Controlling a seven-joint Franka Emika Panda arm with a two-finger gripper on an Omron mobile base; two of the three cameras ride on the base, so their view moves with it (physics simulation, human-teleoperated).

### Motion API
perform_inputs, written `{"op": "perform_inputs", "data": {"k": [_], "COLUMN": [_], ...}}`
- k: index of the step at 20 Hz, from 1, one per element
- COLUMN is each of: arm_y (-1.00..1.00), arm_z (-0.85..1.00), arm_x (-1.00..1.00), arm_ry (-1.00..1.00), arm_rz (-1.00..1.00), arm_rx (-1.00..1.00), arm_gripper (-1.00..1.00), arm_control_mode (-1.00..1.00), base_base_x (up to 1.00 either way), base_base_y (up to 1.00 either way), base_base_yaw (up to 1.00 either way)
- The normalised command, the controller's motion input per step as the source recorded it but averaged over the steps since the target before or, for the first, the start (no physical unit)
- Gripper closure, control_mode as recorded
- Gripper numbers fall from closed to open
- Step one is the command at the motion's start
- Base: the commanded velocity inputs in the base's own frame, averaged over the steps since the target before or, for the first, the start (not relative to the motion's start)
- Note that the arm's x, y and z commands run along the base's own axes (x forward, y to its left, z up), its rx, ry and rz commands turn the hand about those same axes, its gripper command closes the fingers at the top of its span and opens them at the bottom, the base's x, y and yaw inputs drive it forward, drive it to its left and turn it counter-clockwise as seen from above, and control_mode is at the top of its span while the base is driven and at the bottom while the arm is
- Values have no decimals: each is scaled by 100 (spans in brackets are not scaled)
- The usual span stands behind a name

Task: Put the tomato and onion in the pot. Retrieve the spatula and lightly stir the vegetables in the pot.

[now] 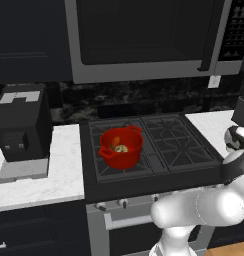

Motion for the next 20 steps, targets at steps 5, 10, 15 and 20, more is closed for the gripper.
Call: {"op": "perform_inputs", "data": {"k": [5,10,15,20], "arm_y": [-44,-34,-35,-27], "arm_z": [-37,-42,-40,-32], "arm_x": [33,63,49,39], "arm_ry": [0,0,0,0], "arm_rz": [1,0,0,0], "arm_rx": [10,4,3,3], "arm_gripper": [-100,-100,-100,-100], "arm_control_mode": [-100,-100,-100,-100], "base_base_x": [0,0,0,0], "base_base_y": [0,0,0,0], "base_base_yaw": [0,0,0,0]}}
